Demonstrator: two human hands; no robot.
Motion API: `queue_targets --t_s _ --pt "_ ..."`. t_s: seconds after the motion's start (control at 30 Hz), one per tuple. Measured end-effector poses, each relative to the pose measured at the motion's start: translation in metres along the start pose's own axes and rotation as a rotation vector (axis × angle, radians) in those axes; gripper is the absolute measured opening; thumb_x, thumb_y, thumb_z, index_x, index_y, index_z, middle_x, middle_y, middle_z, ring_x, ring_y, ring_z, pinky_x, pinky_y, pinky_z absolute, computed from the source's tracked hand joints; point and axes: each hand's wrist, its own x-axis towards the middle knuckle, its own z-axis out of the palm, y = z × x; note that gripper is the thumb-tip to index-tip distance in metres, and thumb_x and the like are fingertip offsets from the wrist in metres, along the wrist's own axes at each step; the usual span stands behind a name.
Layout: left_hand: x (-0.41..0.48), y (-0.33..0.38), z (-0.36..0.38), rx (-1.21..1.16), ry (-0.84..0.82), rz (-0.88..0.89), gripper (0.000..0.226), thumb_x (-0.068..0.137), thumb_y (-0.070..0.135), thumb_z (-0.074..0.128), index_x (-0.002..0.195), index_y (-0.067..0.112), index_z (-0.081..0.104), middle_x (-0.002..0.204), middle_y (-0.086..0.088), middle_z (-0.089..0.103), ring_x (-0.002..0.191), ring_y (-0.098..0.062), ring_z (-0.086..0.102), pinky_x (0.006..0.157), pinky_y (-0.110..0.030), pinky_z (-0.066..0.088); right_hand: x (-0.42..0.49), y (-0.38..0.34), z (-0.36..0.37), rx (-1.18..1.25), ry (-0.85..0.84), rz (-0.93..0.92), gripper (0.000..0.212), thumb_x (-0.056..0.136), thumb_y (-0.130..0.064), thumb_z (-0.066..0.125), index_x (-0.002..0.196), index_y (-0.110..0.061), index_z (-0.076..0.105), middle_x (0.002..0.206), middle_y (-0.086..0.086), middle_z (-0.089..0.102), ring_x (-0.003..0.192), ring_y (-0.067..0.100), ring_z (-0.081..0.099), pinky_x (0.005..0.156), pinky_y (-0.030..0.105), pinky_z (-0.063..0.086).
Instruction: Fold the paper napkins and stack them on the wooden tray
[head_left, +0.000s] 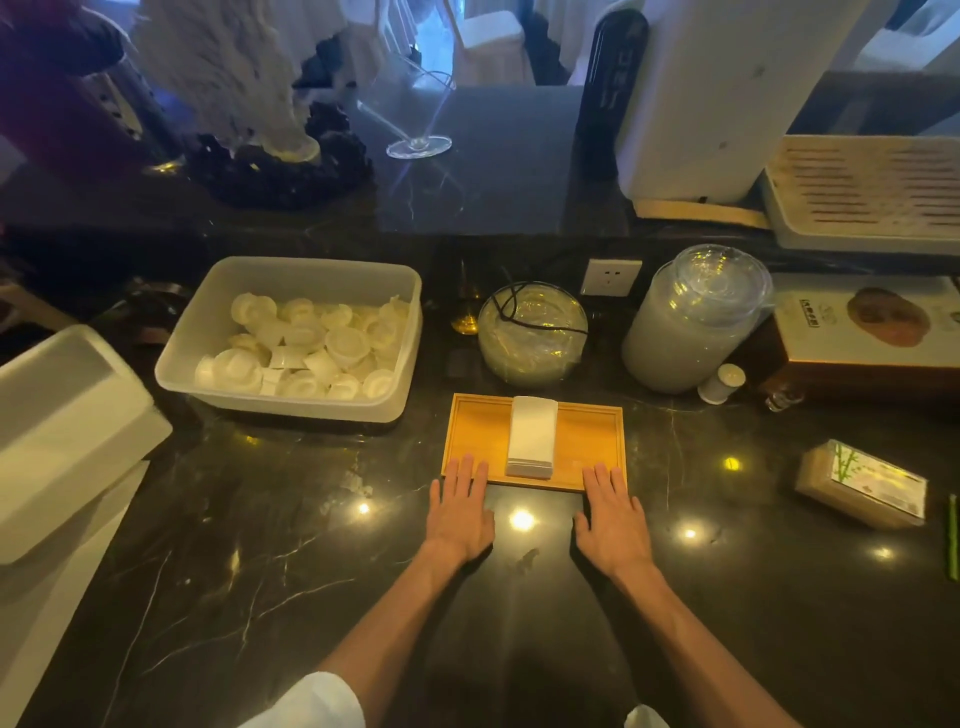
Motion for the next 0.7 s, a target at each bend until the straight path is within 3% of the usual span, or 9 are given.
queue_targets --t_s 0.53,0.7 --pt "-0.006 0.000 -0.013 -0.074 -0.045 0.006 0.075 0.104 0.035 0.043 0.161 0.019 -0.003 0.169 -0.008 -0.016 0.155 -0.029 -0.016 0.127 -0.053 0.008 -0.001 0.002 -0.017 0.047 -0.088 -0.030 0.074 0.098 -0.035 0.056 0.158 -0.021 0.016 0.169 0.004 0.007 0.155 0.027 0.001 0.121 0.057 0.022" --pt "-0.049 -0.006 0.006 -0.052 0.047 -0.082 0.075 0.104 0.047 0.036 0.158 0.031 -0.013 0.164 -0.006 -0.029 0.152 -0.034 -0.024 0.120 -0.069 0.001 -0.050 0.005 0.006 -0.117 -0.004 -0.014 0.088 0.095 -0.058 0.047 0.156 -0.034 -0.011 0.162 0.002 -0.024 0.149 0.034 -0.022 0.114 0.071 0.003"
